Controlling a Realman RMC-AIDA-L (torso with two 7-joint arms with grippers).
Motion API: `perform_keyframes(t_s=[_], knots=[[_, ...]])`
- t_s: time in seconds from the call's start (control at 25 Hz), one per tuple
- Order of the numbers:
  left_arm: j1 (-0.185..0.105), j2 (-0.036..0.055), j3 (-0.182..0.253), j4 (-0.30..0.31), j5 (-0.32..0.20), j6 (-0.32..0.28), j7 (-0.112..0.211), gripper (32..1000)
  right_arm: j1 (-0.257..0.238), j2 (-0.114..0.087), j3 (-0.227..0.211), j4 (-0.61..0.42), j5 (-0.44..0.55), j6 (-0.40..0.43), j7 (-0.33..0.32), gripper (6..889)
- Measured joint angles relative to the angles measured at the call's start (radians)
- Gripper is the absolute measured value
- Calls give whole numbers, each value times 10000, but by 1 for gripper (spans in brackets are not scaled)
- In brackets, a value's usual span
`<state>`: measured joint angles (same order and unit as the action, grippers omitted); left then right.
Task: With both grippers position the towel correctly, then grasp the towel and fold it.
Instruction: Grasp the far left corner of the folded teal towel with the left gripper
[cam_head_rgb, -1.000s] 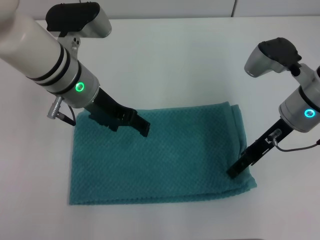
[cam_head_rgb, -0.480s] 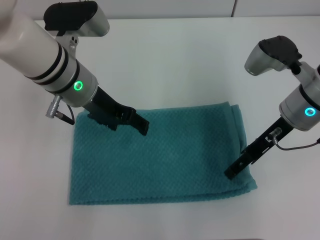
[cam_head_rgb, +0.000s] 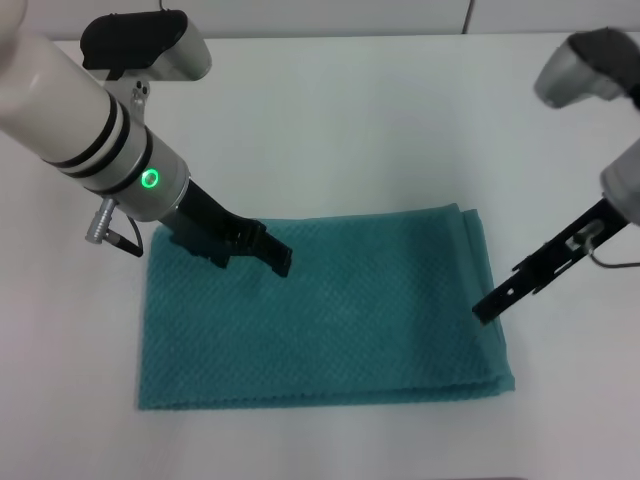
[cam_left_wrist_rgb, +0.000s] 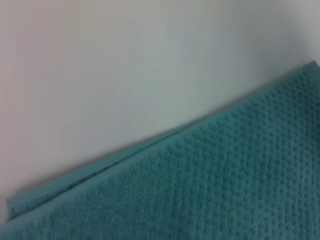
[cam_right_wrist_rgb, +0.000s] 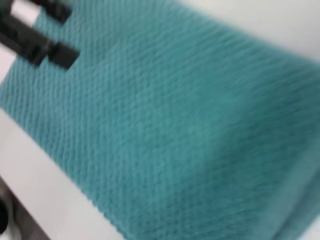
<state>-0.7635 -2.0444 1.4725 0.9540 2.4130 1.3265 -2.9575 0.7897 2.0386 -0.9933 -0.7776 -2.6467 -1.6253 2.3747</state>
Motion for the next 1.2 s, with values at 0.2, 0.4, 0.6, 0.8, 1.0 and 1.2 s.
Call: perform_keyframes(t_s=[0.2,0.4,0.6,0.8,1.0,1.2], knots=[[164,29,-188,13,33,73,59,875,-262,-132,712,-926,1,-469,16,860],[300,29,-617,35,336,356,153,875,-509,-175,1410,-1770,6,-644,32,859],[462,47,-994,266,612,603,158,874,-585,-232,1469,-1953,-27,-662,268,856],[495,48,-1395,513,1270,887,68,873,-594,-262,1475,-1963,-66,-667,393,856],[447,46,-1557,535,1817,1071,-205,873,-579,-274,1433,-1969,-69,-667,431,856],[261,-69,-1808,538,2717,1525,-350,872,-521,-276,1405,-1975,-71,-665,500,856]])
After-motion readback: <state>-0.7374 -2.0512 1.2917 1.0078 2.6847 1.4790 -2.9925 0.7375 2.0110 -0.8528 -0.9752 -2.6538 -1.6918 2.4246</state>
